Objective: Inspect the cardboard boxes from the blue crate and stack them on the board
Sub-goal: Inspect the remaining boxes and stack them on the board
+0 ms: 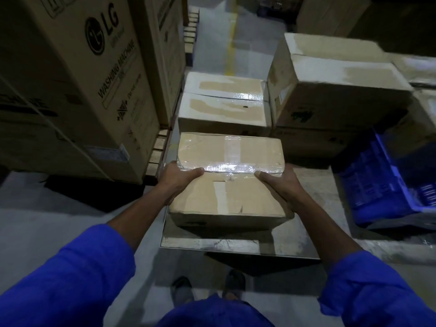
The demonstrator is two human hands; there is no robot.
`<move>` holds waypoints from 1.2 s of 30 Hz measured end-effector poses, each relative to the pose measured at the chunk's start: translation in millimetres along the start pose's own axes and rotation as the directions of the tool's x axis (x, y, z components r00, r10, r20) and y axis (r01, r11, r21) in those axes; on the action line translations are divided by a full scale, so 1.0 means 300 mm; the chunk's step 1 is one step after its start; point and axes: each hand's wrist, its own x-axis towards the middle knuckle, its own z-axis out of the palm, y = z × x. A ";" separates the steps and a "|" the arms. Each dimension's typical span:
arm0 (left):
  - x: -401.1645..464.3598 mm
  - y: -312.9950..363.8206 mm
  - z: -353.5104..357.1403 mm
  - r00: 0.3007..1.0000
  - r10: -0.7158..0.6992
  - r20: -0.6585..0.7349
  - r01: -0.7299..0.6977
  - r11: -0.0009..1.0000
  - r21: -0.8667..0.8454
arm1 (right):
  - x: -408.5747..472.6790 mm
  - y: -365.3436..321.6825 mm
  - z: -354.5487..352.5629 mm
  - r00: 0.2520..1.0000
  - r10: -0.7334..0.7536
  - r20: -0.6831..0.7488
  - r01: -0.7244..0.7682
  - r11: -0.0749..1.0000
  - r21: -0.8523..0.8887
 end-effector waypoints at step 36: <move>-0.089 0.225 -0.053 0.993 0.079 0.083 -0.063 0.981 -0.186 | -0.009 -0.166 -0.145 0.990 -0.066 0.127 0.075 0.995 -0.071</move>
